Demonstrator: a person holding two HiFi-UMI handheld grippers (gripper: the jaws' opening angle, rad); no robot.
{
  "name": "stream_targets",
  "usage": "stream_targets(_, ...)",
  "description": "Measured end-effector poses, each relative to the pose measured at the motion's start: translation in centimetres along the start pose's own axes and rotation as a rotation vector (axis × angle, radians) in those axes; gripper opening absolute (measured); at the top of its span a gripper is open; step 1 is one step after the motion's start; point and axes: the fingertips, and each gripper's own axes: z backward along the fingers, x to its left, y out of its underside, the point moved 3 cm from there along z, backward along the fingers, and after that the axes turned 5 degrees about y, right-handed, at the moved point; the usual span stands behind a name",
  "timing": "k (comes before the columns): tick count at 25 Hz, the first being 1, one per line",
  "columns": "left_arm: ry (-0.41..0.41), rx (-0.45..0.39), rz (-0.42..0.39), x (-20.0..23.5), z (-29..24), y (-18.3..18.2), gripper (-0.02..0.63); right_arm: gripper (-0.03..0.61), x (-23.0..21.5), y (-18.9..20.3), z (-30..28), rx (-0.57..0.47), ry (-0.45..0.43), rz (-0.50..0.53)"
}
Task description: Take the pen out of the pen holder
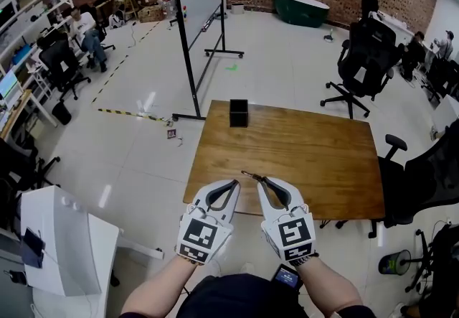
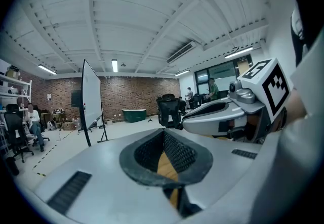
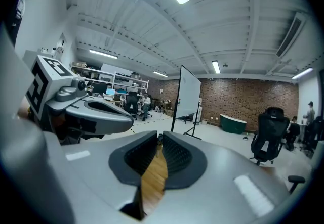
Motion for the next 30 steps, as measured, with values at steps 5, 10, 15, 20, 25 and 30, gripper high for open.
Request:
stream_targets(5, 0.036, -0.013, -0.019, 0.8, 2.0, -0.5, 0.005, 0.035, 2.0, -0.7, 0.1, -0.001, 0.023, -0.007)
stream_targets(10, 0.067, -0.029, -0.032, 1.3, 3.4, -0.8, 0.004, 0.035, 3.5, -1.2, 0.2, 0.0, 0.044, -0.014)
stream_targets(15, 0.082, -0.034, -0.021, 1.6, 4.7, -0.1, 0.005, 0.035, 5.1, -1.2, 0.6, 0.006, 0.055, -0.016)
stream_targets(20, 0.085, -0.042, -0.017, 1.6, 5.4, -0.2, 0.005, 0.035, 5.7, -1.6, 1.0, 0.007, 0.059, -0.014)
stream_targets(25, 0.083, -0.046, -0.015, 1.6, 6.0, 0.2, 0.005, 0.035, 6.3, -1.7, 1.4, -0.001, 0.062, -0.004)
stream_targets(30, 0.078, -0.047, -0.013, 1.6, 6.2, 0.2, 0.005, 0.035, 6.4, -1.9, 1.7, -0.005, 0.063, 0.004)
